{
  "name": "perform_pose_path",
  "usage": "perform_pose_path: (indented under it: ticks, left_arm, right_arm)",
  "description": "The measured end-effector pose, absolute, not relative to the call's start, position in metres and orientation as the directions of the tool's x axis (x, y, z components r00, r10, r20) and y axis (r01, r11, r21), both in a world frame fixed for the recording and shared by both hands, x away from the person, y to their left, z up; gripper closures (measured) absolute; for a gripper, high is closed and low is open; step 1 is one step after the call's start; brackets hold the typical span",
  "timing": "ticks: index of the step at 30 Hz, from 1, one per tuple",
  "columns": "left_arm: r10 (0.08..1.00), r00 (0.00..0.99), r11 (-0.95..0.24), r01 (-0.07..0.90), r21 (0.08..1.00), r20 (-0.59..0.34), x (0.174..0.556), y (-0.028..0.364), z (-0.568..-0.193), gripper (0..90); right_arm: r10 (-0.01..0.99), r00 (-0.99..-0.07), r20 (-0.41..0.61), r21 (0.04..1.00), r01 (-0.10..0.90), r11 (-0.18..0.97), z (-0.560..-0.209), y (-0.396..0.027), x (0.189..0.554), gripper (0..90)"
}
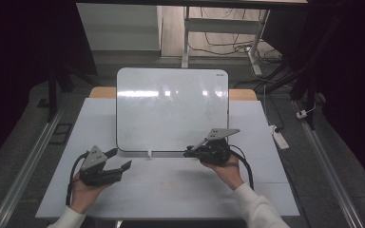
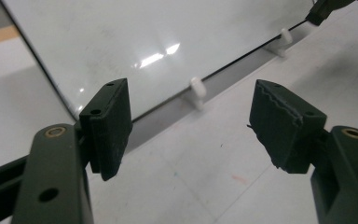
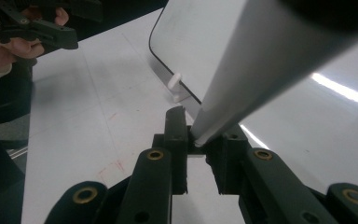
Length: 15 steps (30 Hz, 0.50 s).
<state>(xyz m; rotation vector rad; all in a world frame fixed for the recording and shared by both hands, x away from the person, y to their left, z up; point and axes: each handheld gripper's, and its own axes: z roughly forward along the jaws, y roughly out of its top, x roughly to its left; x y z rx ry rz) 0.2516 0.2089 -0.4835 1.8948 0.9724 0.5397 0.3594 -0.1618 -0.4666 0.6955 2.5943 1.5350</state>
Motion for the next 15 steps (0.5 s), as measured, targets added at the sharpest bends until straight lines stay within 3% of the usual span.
perform_pose_path:
  ticks: [15]
  left_arm:
    - [0.696, 0.716, -0.344, 0.27, 0.899, 0.052, 0.276, 0.134, -0.449, 33.4]
  right_arm:
    - [0.352, -0.904, 0.242, 0.828, 0.382, 0.41, -0.476, -0.141, 0.355, 77.6]
